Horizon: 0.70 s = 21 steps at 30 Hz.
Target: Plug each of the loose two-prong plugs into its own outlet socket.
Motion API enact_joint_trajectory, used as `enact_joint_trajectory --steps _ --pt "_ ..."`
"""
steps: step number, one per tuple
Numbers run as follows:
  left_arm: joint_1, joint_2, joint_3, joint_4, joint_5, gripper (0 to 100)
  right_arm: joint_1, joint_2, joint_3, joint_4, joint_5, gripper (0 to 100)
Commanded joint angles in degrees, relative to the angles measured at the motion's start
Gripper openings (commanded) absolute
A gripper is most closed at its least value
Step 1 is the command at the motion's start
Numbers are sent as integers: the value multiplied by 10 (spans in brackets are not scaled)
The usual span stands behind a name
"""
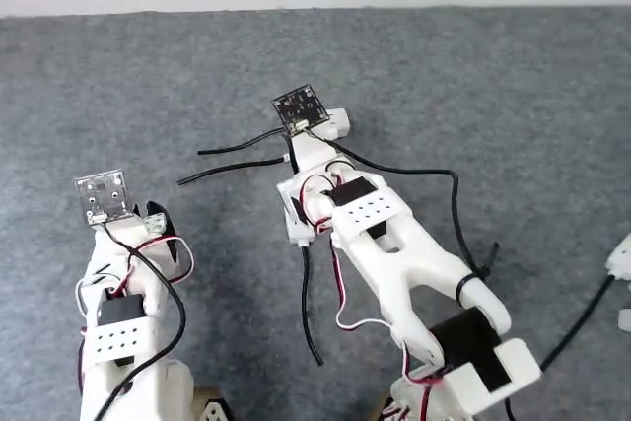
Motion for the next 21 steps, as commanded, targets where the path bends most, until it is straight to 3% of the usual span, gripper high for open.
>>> enact_joint_trajectory --steps 1,12,18,21 --pt "-4 -11 -4 -14 3 62 2 15 -3 43 7 8" --pt "-4 -11 -4 -13 3 63 1 13 -15 78 9 34" --pt "-3 -11 -4 -15 3 65 -27 19 -74 150 -24 334" --pt "-3 -11 -4 -15 3 65 -56 29 -73 158 -12 432"
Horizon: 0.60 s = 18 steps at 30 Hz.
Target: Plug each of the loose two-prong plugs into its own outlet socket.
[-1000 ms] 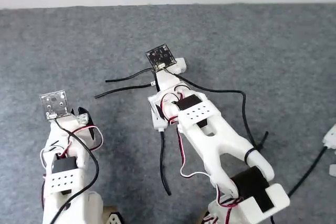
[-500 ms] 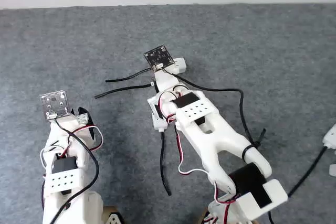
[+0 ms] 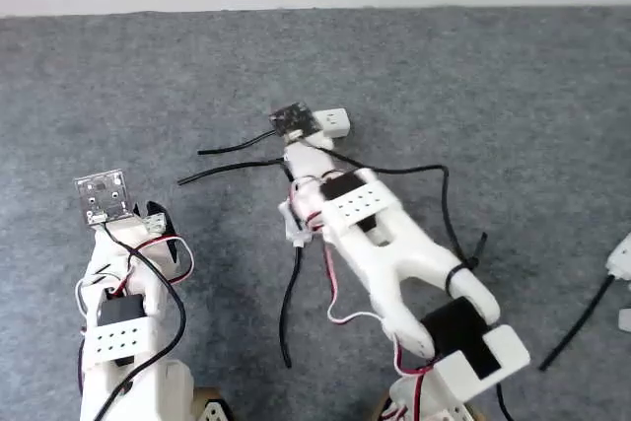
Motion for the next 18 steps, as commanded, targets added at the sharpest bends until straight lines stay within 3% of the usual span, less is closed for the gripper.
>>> enact_joint_trajectory --steps 1,15,18 --pt "-3 -11 -4 -14 3 65 -29 8 -31 9 1 452" --pt "-3 -11 -4 -14 3 65 -33 144 -163 20 -86 470" --pt "-3 -11 -4 -14 3 65 -33 165 -198 54 -86 403"
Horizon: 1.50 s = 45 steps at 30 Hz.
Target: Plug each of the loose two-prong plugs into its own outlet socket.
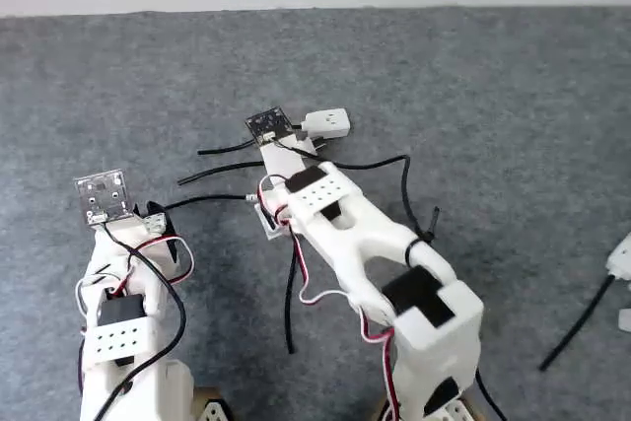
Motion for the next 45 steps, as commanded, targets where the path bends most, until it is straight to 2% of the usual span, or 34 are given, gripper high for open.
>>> enact_joint_trajectory --steps 1,5,8,10,14,21,26,30,36,41,45 --pt "-3 -11 -4 -14 3 65 -4 6 -61 33 -6 354" --pt "-2 -11 -4 -14 3 65 -1 3 -65 33 -2 124" --pt "-2 -11 -4 -14 3 65 0 -7 -63 35 46 43" --pt "-2 -11 -4 -15 3 65 -3 -21 -61 39 86 9" --pt "-2 -11 -4 -15 3 65 7 -48 -47 44 83 9" --pt "-2 -11 -4 -15 3 65 92 -128 -38 114 109 9" --pt "-2 -11 -4 -15 3 65 215 -209 -38 180 113 9" --pt "-1 -11 -4 -15 3 65 370 -239 -37 196 171 9" --pt "11 -11 -4 -13 3 65 581 -198 -37 184 237 9" --pt "11 -11 -4 -13 3 66 710 -138 -38 134 293 9" --pt "11 -10 -4 -12 -8 66 764 -112 -38 114 324 9"
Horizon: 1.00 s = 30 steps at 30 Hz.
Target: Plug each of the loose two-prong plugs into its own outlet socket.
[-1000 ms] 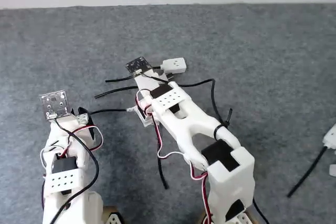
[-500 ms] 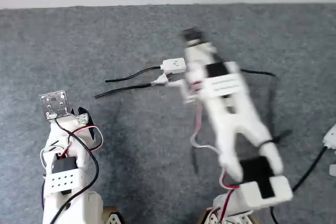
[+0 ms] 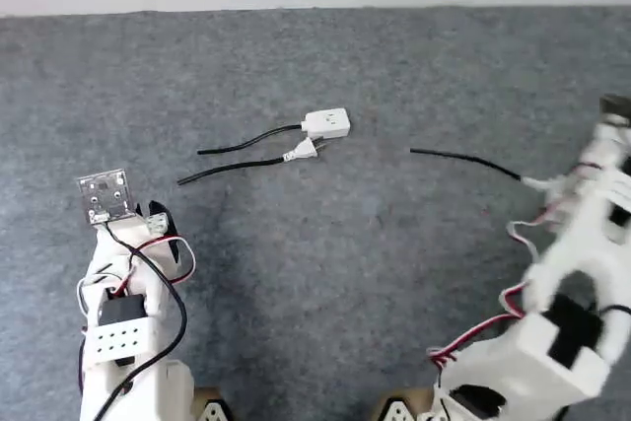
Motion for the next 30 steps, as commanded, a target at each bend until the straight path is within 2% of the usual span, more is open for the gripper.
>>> enact_joint_trajectory --steps 1,5,8,11,14,17,22,27,30 --pt "7 -9 -4 -11 -26 66 35 5 -6 -15 34 9" --pt "36 -11 -9 39 -87 66 52 8 -6 -1 40 9" --pt "38 -11 -29 78 -91 70 60 7 -9 7 27 16" --pt "37 -11 -53 138 -90 151 59 7 -10 28 45 111" --pt "37 -11 -61 164 -90 242 59 7 -10 29 46 232" --pt "37 -11 -61 164 -90 256 57 0 -17 34 47 286" --pt "37 -11 -60 166 -93 257 40 -57 -63 95 42 285" --pt "37 -6 -64 166 -127 257 0 -133 -79 163 -17 283" --pt "40 -4 -70 170 -126 257 -34 -175 -47 204 -39 199"
